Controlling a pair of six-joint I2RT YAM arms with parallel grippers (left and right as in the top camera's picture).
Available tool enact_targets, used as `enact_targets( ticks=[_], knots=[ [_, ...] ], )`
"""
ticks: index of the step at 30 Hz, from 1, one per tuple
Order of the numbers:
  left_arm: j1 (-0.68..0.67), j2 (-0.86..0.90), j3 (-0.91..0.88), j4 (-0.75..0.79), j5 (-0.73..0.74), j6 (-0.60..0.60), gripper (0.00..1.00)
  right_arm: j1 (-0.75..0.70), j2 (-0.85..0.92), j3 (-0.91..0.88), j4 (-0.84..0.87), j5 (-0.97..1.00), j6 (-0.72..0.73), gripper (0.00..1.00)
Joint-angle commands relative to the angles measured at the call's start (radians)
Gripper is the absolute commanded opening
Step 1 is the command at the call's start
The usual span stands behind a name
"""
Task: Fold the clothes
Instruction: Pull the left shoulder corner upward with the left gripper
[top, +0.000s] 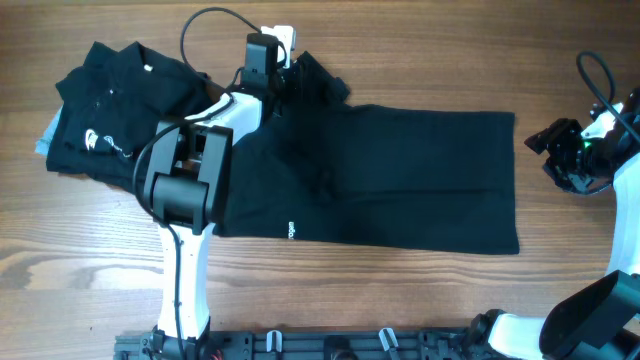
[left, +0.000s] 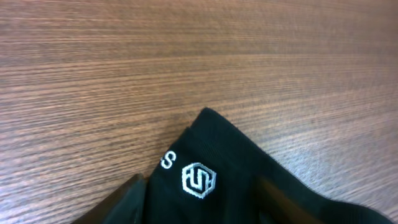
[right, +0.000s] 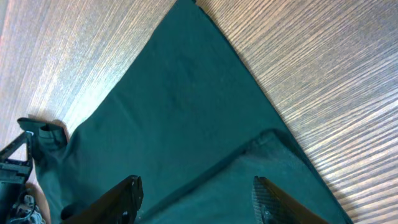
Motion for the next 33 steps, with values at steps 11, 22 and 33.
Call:
enact_targets(
  ticks=[11, 22, 33],
  knots=[
    [-0.013, -0.057, 0.007, -0.070, -0.051, 0.048, 0.04, 0.003, 0.094, 0.007, 0.193, 0.029, -0.145, 0.60],
    [-0.006, -0.185, 0.007, -0.249, -0.091, 0.048, 0.04, 0.053, 0.425, 0.007, 0.494, -0.017, -0.174, 0.63],
    [-0.010, -0.236, 0.007, -0.302, -0.089, 0.049, 0.04, 0.160, 0.550, 0.008, 0.712, 0.031, -0.113, 0.44]
  ],
)
